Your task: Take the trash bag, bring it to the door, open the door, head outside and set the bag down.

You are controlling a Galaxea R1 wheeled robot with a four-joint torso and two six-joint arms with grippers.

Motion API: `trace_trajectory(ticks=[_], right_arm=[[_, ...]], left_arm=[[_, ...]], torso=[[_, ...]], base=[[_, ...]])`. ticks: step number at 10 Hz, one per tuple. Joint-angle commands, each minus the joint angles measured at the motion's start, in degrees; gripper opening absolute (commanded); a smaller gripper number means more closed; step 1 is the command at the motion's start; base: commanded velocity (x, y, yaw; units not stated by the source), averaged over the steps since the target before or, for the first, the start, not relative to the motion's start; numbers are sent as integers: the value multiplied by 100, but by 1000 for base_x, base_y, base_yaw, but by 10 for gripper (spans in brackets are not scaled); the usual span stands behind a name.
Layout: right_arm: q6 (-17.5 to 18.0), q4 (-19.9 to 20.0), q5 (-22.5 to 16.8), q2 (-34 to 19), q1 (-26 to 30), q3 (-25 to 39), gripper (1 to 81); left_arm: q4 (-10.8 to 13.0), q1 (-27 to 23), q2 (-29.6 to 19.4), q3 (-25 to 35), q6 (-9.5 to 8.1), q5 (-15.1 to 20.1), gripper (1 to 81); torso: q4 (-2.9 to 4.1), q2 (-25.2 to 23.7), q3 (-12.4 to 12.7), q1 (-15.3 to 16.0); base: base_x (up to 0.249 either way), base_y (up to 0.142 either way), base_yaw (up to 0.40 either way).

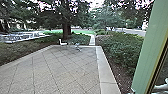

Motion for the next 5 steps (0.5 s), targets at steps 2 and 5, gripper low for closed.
trace_trajectory(ticks=[2, 5], right_arm=[[-2, -11, -330, 91, 243, -67, 811], [-29, -28, -13, 347, 112, -384, 811]], left_arm=[[-101, -12, 230, -29, 57, -743, 811], [-127, 14, 291, -187, -5, -1367, 811]], torso=[[0, 0, 19, 0], [0, -5, 68, -4]], base=[[0, 0, 0], [0, 0, 0]])
